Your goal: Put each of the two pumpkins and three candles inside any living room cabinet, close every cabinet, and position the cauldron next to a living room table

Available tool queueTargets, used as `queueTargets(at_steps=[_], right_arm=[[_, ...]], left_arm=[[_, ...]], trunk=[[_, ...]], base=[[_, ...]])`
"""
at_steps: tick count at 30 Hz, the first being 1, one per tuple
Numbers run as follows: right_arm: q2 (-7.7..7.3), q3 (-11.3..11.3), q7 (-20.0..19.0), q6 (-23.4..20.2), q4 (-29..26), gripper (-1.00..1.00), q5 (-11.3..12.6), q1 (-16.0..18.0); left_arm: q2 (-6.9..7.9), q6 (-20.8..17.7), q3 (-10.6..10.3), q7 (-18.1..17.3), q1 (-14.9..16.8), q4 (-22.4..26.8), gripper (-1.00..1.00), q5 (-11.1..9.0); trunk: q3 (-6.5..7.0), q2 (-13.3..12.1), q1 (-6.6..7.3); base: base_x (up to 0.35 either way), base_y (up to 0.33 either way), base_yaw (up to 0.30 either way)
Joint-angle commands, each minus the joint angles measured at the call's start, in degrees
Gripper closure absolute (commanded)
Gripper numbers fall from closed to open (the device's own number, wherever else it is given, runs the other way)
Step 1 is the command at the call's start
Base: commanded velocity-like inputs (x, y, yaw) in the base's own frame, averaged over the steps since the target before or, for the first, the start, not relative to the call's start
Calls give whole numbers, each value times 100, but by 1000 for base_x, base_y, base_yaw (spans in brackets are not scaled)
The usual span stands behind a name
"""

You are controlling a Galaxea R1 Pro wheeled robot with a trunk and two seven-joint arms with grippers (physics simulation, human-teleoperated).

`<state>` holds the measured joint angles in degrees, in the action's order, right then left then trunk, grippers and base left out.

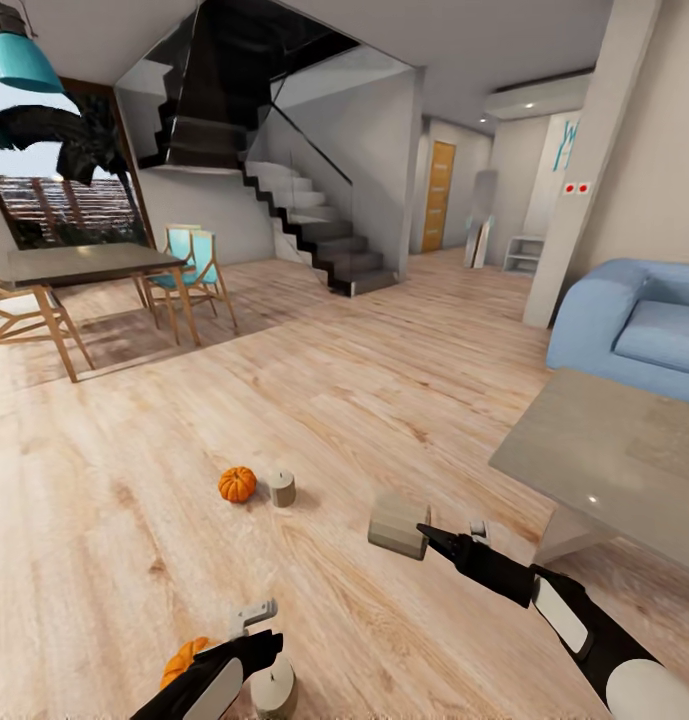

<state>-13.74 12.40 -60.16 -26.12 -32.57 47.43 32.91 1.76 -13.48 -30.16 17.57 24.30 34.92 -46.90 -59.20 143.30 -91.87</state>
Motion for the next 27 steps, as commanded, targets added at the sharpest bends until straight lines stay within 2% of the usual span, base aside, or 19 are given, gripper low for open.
queueTargets(at_steps=[1,19,27], right_arm=[[-6,25,-22,-86,-2,100,91,5],[-3,27,-13,-78,-4,100,91,5],[-1,26,-4,-77,-4,100,91,5]], left_arm=[[9,-7,-43,53,5,15,-100,-47],[9,11,-40,53,5,15,-100,-27],[9,217,-59,53,5,6,-100,-38]], trunk=[[-28,4,-1],[-427,28,-47],[-604,39,-68]], base=[[0,0,0],[0,0,0],[0,0,0]])
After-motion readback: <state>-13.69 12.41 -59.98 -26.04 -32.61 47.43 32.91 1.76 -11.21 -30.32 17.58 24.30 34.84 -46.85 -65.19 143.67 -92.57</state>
